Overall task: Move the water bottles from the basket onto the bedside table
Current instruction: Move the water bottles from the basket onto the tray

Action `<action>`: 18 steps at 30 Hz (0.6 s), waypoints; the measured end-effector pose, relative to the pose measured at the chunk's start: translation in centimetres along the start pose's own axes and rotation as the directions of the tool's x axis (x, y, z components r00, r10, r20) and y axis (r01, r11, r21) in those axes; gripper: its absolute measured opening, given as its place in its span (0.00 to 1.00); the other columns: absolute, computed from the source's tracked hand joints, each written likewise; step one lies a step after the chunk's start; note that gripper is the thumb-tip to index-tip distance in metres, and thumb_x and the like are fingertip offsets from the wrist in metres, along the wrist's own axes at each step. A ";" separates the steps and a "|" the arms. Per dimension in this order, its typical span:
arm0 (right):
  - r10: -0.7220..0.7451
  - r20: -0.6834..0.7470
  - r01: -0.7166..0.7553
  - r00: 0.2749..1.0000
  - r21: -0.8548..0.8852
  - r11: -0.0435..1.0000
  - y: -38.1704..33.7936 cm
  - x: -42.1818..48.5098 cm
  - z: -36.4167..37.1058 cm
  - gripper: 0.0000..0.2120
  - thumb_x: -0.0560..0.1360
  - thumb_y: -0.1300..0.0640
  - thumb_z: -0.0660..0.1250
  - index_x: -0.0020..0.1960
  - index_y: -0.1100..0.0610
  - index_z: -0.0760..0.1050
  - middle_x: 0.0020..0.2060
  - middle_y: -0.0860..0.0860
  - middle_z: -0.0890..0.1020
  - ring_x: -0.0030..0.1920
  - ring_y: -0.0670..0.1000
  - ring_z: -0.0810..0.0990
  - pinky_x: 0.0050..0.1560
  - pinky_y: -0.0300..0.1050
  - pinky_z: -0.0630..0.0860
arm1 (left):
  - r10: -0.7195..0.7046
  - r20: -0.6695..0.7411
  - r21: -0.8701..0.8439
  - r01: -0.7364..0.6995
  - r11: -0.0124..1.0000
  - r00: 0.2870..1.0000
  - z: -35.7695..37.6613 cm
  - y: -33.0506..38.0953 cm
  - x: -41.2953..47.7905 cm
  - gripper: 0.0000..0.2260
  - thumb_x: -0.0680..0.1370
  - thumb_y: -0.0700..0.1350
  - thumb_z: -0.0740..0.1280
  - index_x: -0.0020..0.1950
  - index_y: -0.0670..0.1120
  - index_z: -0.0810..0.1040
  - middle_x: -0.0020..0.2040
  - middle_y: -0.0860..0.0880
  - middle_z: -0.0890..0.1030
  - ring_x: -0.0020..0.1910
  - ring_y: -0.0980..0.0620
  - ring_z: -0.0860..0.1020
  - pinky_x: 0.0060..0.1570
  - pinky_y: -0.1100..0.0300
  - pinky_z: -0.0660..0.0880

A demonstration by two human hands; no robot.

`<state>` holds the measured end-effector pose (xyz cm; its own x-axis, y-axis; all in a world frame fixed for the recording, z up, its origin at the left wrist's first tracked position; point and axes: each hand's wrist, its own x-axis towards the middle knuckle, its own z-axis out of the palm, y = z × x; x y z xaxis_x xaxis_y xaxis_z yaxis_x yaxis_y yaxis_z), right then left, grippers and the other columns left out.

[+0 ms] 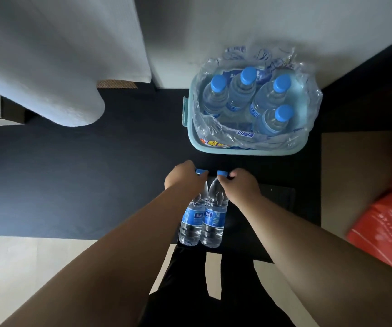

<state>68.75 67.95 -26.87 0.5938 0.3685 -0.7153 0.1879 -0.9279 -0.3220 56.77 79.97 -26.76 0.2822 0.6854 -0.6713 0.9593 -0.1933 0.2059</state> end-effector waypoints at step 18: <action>-0.413 -0.258 0.432 0.873 0.015 0.902 -11.9 -6.9 -18.7 0.17 0.80 0.44 0.65 0.64 0.51 0.77 0.53 0.51 0.85 0.53 0.54 0.83 0.53 0.51 0.79 | 0.376 -0.354 0.007 -0.400 0.917 0.857 -20.9 9.5 -5.1 0.14 0.75 0.63 0.66 0.54 0.56 0.76 0.42 0.56 0.80 0.38 0.53 0.79 0.36 0.58 0.75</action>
<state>77.08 75.37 -6.52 0.6430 0.6906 -0.3311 0.4137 -0.6770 -0.6087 64.20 89.35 -6.53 0.5983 0.7626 -0.2459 0.7667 -0.4556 0.4524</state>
